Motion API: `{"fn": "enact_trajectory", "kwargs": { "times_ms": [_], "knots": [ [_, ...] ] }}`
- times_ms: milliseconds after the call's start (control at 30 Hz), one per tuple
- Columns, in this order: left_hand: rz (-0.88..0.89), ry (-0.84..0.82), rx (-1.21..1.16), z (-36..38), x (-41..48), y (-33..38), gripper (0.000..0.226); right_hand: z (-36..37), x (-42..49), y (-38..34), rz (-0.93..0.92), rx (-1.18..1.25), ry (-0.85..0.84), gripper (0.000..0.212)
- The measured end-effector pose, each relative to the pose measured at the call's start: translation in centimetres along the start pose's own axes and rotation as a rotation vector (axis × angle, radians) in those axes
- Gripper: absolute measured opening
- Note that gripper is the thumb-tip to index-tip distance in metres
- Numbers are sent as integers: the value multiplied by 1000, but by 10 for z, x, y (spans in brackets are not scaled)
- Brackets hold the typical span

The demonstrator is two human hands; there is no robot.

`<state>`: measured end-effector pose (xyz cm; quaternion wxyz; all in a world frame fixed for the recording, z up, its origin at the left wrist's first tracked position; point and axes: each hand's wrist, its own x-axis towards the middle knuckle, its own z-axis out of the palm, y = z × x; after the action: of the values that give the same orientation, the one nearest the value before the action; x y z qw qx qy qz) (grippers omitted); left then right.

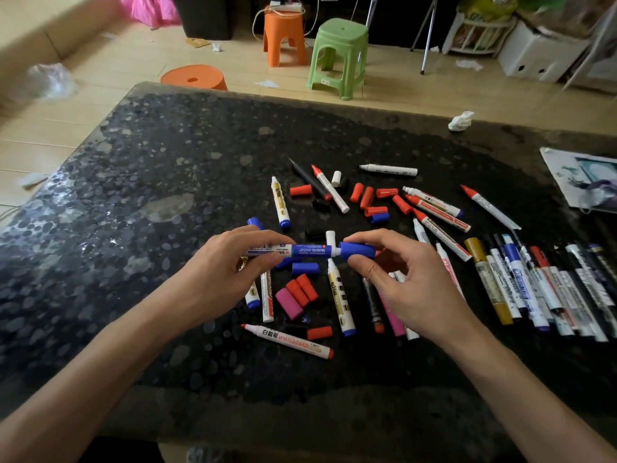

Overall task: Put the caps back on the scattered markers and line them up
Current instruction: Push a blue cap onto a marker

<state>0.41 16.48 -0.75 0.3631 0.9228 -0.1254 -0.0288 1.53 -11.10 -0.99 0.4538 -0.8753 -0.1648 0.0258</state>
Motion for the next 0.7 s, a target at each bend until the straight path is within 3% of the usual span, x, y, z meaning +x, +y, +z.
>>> {"fn": "enact_trajectory", "kwargs": {
  "times_ms": [700],
  "knots": [
    [67,-23,-2,2,-1,2,29,7,-5,-3,-34,-55,38,31]
  ]
}}
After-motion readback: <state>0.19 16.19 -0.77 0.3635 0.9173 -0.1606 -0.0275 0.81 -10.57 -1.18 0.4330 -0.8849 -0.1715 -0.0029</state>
